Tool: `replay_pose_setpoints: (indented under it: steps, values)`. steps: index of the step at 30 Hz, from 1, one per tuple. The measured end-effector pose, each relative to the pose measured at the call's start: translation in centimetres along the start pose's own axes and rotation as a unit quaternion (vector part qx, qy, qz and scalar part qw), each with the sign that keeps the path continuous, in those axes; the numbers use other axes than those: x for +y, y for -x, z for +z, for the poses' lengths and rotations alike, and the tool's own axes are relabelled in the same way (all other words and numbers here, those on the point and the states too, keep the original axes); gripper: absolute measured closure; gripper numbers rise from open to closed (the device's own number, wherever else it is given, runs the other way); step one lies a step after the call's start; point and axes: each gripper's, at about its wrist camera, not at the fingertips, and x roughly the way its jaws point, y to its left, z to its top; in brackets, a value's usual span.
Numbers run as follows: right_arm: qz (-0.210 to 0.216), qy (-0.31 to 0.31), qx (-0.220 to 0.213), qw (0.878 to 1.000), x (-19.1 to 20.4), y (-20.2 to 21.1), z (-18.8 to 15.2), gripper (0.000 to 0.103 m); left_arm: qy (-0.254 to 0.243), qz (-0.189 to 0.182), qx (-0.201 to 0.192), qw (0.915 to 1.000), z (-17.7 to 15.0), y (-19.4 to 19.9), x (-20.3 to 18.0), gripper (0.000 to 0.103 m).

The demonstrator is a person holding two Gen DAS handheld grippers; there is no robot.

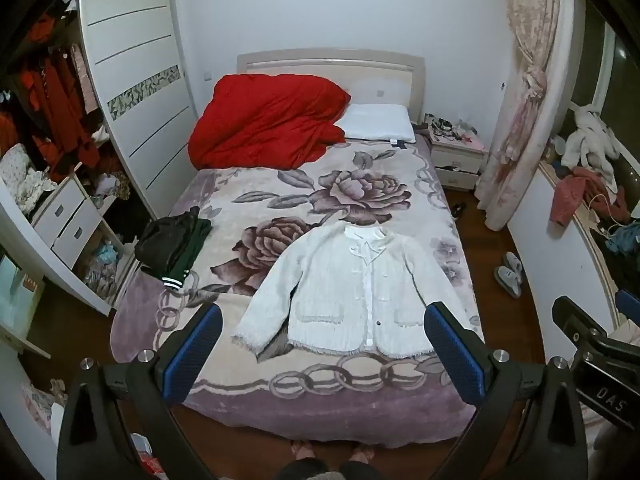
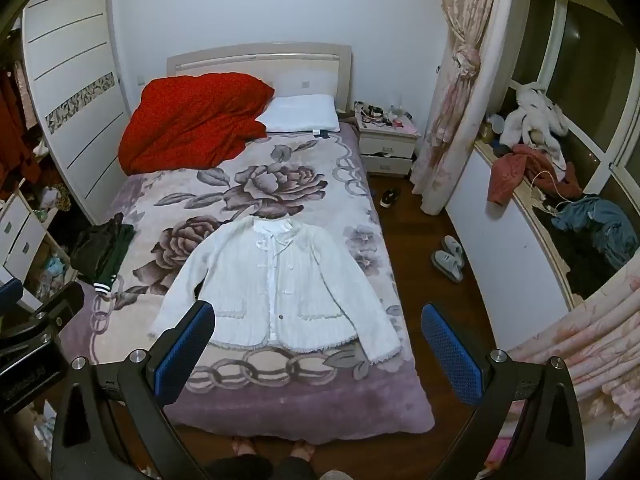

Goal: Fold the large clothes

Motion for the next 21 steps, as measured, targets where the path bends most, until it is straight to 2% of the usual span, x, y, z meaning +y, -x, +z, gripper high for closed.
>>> replay_pose_setpoints:
  steps: [11,14,21]
  values:
    - [0.003,0.000,-0.004,1.000,0.0,0.2,0.0,0.000,0.000,0.001,-0.006,1.0000,0.1,0.0,0.1,0.000]
    - [0.004,0.000,-0.005,1.000,-0.1,0.2,-0.1,0.000,0.001,0.002,-0.008,1.0000,0.9,1.0,1.2,0.000]
    - [0.005,0.004,-0.009,1.000,0.6,1.9,2.1,0.000,0.001,0.002,-0.010,0.9999,0.8,1.2,1.1,0.000]
